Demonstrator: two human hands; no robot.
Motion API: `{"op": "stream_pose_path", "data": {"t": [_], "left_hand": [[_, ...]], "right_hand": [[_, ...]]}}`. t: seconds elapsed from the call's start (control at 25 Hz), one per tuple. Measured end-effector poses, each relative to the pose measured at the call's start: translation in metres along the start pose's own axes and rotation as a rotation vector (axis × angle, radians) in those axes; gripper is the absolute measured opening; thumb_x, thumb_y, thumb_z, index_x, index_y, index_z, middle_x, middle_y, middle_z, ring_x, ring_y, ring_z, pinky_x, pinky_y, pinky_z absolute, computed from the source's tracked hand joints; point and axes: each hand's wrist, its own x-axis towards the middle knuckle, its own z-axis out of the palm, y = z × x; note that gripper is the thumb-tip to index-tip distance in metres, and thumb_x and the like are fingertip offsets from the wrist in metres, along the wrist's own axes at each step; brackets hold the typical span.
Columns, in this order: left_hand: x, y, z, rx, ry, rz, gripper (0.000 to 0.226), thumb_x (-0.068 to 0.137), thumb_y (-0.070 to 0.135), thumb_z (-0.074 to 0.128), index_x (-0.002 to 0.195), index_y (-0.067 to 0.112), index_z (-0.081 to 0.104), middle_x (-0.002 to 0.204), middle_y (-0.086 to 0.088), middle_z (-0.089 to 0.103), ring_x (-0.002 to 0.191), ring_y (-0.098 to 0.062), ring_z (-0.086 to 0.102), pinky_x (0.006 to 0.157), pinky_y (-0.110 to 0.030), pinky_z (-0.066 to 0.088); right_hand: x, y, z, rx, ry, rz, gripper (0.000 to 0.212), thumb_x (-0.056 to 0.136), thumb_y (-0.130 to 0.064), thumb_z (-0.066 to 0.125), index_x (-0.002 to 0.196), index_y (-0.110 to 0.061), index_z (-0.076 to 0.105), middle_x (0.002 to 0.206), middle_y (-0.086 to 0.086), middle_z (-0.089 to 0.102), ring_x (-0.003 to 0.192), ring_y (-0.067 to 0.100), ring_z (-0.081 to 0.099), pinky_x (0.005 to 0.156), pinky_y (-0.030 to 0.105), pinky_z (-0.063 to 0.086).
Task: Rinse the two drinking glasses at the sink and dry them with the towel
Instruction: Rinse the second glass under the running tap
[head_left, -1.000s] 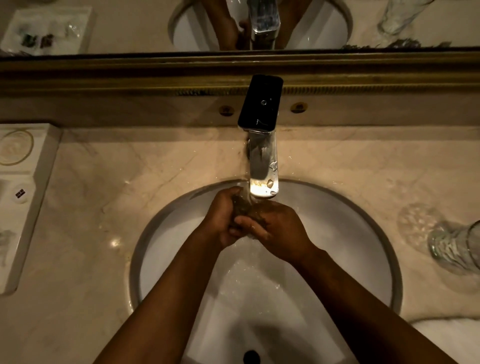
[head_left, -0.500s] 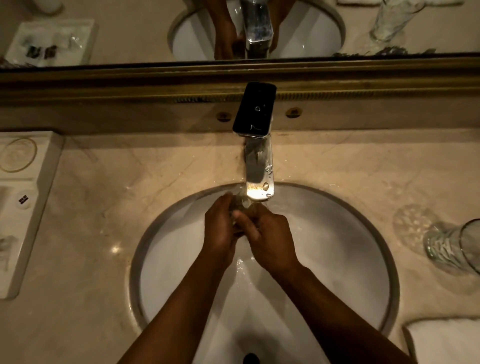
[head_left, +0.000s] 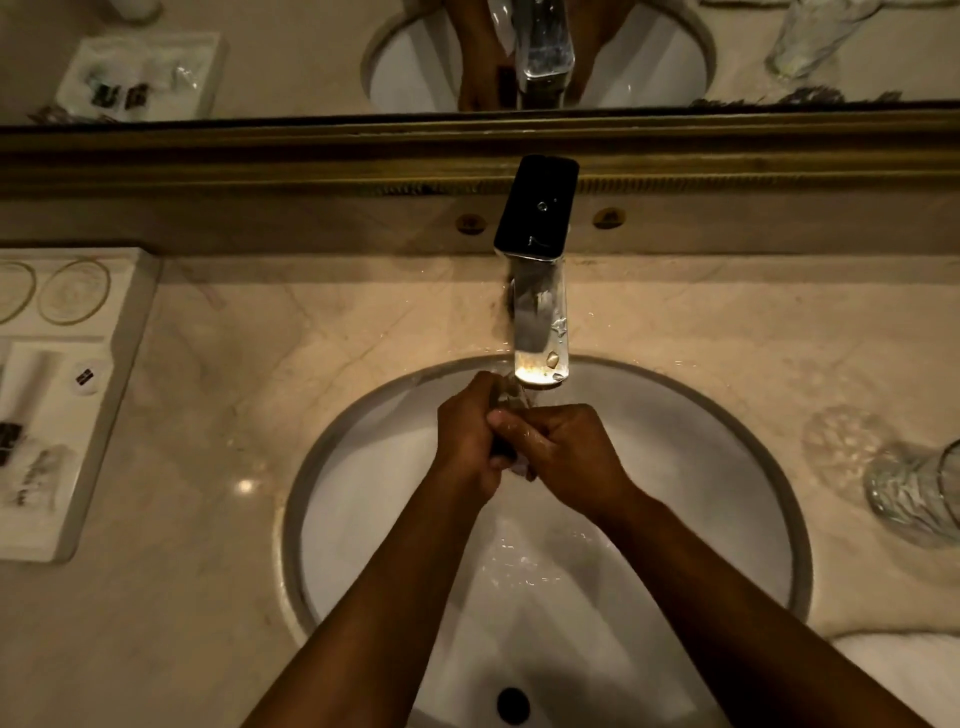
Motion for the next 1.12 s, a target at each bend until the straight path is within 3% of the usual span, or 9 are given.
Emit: {"op": "stream_pose_path", "data": {"t": [0.2,0.32,0.44,0.52,0.68,0.76,0.84,0.96,1.12], "left_hand": [[0.019,0.008,-0.021,0.09,-0.329,-0.313,0.033,0.091,0.043,0.053,0.083,0.014,0.066,0.077,-0.004,0.055,0.053,-0.016,0.046,0.042,-0.019,0.027],[0.009,0.012,-0.02,0.107,-0.305,-0.32,0.045,0.093,0.048,0.045,0.08,0.011,0.066,0.071,-0.007,0.061,0.049,-0.019,0.054,0.043,-0.018,0.039],[-0.003,0.006,-0.014,0.028,-0.197,-0.117,0.037,0.095,0.037,0.043,0.086,0.011,0.067,0.081,-0.011,0.066,0.07,-0.023,0.064,0.066,-0.032,0.047],[-0.009,-0.007,-0.013,0.004,-0.09,0.028,0.035,0.098,0.036,0.047,0.086,0.013,0.07,0.076,-0.007,0.069,0.073,-0.022,0.065,0.065,-0.032,0.045],[-0.009,-0.028,-0.01,-0.106,-0.056,0.361,0.027,0.105,0.02,0.048,0.115,0.005,0.068,0.104,-0.015,0.073,0.094,-0.024,0.071,0.081,-0.035,0.058],[-0.007,-0.024,-0.005,-0.07,-0.012,0.394,0.021,0.104,0.014,0.049,0.104,0.005,0.068,0.094,-0.011,0.072,0.087,-0.023,0.069,0.077,-0.031,0.058],[-0.003,-0.016,-0.001,-0.057,0.032,0.328,0.022,0.1,0.014,0.052,0.086,0.009,0.068,0.079,-0.008,0.07,0.08,-0.023,0.068,0.07,-0.03,0.057],[0.011,-0.003,-0.007,-0.141,0.002,0.114,0.025,0.093,0.027,0.055,0.084,0.009,0.071,0.084,-0.013,0.068,0.081,-0.027,0.069,0.068,-0.032,0.057],[0.017,0.015,-0.017,0.05,-0.279,-0.254,0.048,0.091,0.051,0.048,0.076,0.014,0.075,0.068,-0.003,0.059,0.048,-0.017,0.052,0.038,-0.015,0.034]], "right_hand": [[0.003,0.024,-0.025,-0.634,-0.249,-0.42,0.05,0.095,-0.062,0.043,0.114,-0.028,0.074,0.113,-0.006,0.073,0.099,0.01,0.066,0.078,0.033,0.054],[0.001,0.027,-0.019,-0.664,-0.132,-0.408,0.057,0.094,-0.064,0.038,0.107,-0.022,0.075,0.1,0.0,0.074,0.089,0.017,0.067,0.071,0.036,0.054],[0.0,0.016,0.002,-0.411,0.046,-0.211,0.052,0.094,-0.061,0.041,0.091,-0.023,0.077,0.081,-0.003,0.076,0.073,0.013,0.069,0.068,0.038,0.055],[-0.004,0.009,0.015,-0.269,0.13,-0.149,0.045,0.096,-0.056,0.046,0.087,-0.024,0.077,0.074,-0.005,0.075,0.068,0.007,0.07,0.068,0.036,0.056],[-0.002,-0.006,0.031,-0.154,0.271,0.029,0.035,0.098,-0.052,0.051,0.077,-0.03,0.07,0.06,-0.014,0.064,0.059,0.001,0.064,0.061,0.021,0.049],[0.001,-0.008,0.032,-0.204,0.277,0.014,0.041,0.099,-0.055,0.046,0.077,-0.029,0.068,0.063,-0.01,0.066,0.061,0.005,0.065,0.061,0.025,0.05],[0.003,-0.007,0.028,-0.271,0.218,-0.055,0.046,0.099,-0.059,0.039,0.077,-0.028,0.065,0.069,-0.005,0.069,0.066,0.01,0.066,0.067,0.034,0.054],[0.005,0.001,0.014,-0.474,0.035,-0.275,0.051,0.099,-0.058,0.033,0.103,-0.023,0.069,0.094,0.0,0.074,0.085,0.017,0.068,0.075,0.037,0.055],[0.011,0.01,-0.012,-0.673,-0.104,-0.5,0.048,0.097,-0.056,0.041,0.121,-0.025,0.068,0.117,0.001,0.072,0.102,0.02,0.067,0.076,0.036,0.056]]}}
